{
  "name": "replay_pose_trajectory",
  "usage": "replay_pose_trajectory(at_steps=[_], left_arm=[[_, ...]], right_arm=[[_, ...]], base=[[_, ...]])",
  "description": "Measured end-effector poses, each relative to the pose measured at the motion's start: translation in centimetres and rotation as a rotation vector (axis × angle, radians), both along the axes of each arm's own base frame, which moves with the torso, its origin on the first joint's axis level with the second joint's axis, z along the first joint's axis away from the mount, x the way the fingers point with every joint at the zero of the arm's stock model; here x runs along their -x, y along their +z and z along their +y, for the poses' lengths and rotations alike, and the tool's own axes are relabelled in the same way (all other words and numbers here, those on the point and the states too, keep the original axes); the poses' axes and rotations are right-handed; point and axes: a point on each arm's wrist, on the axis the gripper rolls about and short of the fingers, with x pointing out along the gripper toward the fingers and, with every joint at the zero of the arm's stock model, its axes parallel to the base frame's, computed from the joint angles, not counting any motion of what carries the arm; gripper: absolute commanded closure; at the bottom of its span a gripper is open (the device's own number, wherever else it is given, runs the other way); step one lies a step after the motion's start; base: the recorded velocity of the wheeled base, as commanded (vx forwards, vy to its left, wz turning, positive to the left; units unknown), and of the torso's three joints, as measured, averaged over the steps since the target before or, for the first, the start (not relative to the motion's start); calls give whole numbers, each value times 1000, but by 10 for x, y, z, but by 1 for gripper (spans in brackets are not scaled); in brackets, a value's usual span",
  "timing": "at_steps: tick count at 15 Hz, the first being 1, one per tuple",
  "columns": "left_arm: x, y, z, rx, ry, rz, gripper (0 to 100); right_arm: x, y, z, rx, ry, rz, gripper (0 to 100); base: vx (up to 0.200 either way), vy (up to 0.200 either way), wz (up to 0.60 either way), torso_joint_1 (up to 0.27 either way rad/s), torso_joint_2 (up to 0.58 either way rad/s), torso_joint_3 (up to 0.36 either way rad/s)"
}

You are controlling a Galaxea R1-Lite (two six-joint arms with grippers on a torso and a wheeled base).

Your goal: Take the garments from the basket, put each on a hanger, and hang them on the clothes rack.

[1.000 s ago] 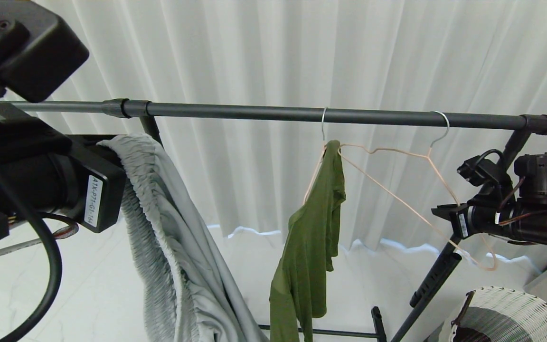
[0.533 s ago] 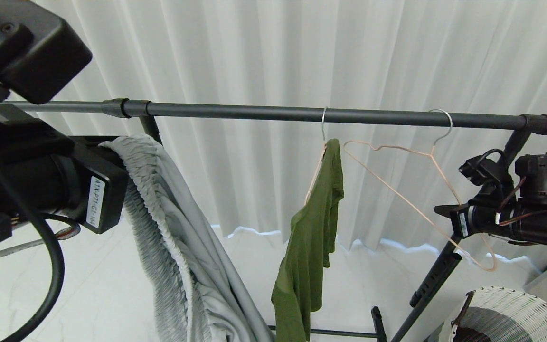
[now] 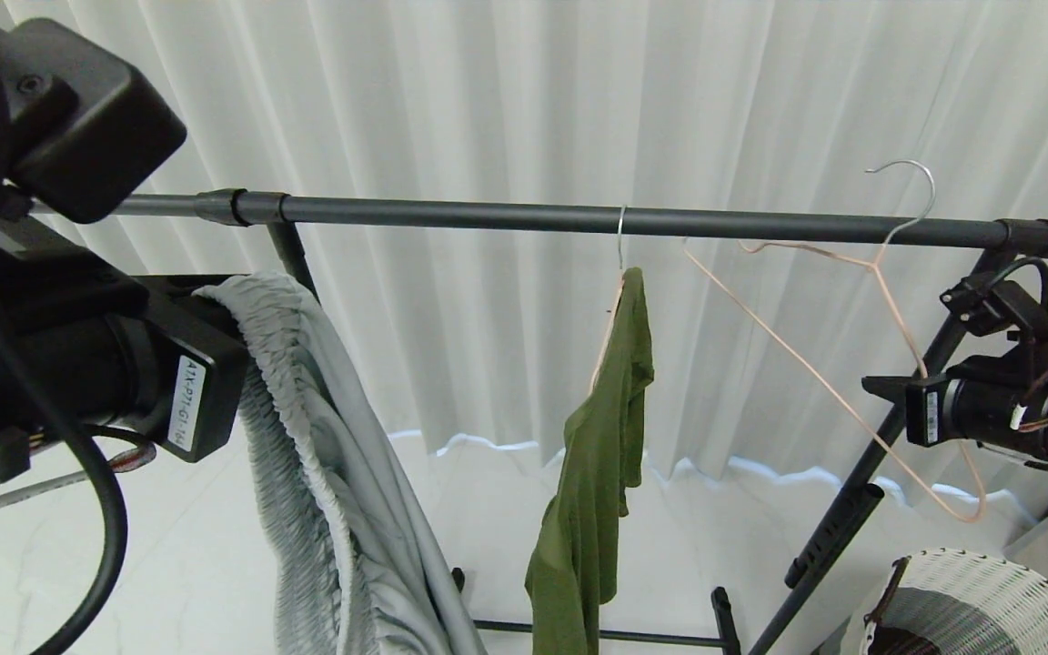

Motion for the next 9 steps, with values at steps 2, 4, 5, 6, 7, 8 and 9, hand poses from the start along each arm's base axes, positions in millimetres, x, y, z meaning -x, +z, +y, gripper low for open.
replay_pose_trajectory(at_steps=[2,4,5,6,7,8,9], left_arm=[[0,-1,0,-2,3,1,100],[0,-1,0,-4,4,2,100],[0,-2,0,-6,4,3,100],[0,-2,0,-6,5,4,100],[0,-1,0,-5,4,3,100],[0,-1,0,-5,4,3,100],[0,-2,0,-6,5,4,100]], right_arm=[[17,0,-2,6,-1,16,100],[40,2,-5,10,-2,30,100],[52,1,-7,13,-3,46,100],[62,1,-8,16,-3,58,100],[71,2,-9,17,-2,63,100],[81,2,-10,21,2,75,100],[88,4,-10,24,8,73,100]], base=[[-100,0,0,1,1,1],[-200,0,0,10,5,2],[-200,0,0,17,7,-2],[-200,0,0,-12,-2,2],[-200,0,0,-12,-7,2],[-200,0,0,-7,-2,2],[-200,0,0,2,-2,-2]])
